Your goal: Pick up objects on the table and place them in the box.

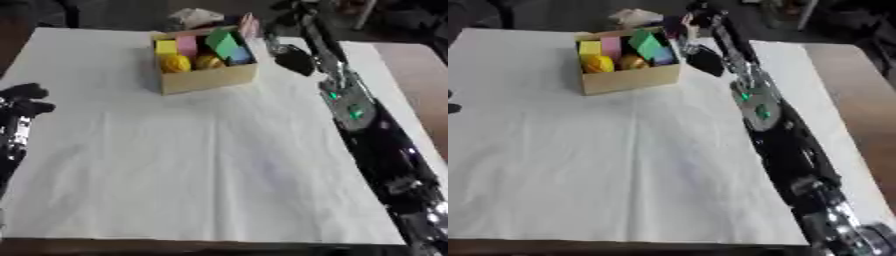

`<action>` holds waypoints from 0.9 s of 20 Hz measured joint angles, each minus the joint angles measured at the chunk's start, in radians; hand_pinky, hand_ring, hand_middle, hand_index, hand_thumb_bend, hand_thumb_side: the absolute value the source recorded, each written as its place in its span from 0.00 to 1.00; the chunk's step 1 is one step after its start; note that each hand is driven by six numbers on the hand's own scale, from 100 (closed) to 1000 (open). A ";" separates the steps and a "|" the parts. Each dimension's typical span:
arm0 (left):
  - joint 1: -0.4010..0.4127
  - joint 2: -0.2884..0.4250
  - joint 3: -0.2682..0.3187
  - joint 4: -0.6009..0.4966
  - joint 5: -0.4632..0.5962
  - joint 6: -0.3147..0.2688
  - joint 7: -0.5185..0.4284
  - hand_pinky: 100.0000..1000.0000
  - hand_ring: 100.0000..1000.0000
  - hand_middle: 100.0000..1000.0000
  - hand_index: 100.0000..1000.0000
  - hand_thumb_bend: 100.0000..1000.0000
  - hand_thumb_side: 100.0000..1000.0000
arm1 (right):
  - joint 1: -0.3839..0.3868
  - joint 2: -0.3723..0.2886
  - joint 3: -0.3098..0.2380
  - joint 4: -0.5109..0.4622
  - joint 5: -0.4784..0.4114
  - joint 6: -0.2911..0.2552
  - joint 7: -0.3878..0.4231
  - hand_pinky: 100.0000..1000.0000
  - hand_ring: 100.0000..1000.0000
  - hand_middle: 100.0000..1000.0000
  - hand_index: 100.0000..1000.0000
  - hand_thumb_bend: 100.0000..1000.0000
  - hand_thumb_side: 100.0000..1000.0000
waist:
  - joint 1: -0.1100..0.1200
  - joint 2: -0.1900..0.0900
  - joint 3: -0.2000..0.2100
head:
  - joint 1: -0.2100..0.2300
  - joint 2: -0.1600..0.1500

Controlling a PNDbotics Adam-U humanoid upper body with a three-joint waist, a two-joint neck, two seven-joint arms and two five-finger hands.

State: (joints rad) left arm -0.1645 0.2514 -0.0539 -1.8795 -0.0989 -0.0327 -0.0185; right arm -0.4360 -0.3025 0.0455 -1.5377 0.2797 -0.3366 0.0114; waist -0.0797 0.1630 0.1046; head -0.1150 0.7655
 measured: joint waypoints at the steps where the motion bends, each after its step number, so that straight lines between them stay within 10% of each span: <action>1: 0.002 0.002 0.003 0.000 -0.005 -0.003 0.005 0.83 0.67 0.68 0.78 0.00 0.60 | 0.056 0.005 -0.006 -0.048 -0.034 -0.004 0.021 0.69 0.66 0.72 0.94 0.00 0.45 | -0.001 0.000 -0.005 | 0.012 0.000; 8: 0.026 0.003 0.008 0.002 -0.025 -0.032 0.041 0.83 0.67 0.68 0.78 0.00 0.61 | 0.289 0.098 -0.044 -0.206 -0.158 0.016 0.127 0.67 0.62 0.63 0.92 0.00 0.50 | -0.002 -0.001 -0.033 | 0.080 0.000; 18: 0.041 -0.016 -0.005 0.025 -0.019 -0.045 0.046 0.82 0.65 0.67 0.77 0.00 0.64 | 0.376 0.140 -0.057 -0.230 -0.250 0.076 0.167 0.66 0.60 0.61 0.90 0.00 0.52 | 0.004 0.000 -0.050 | 0.104 0.000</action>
State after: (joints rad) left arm -0.1238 0.2353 -0.0592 -1.8540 -0.1180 -0.0781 0.0275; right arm -0.0600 -0.1624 -0.0118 -1.7674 0.0292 -0.2606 0.1782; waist -0.0759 0.1626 0.0550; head -0.0112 0.7655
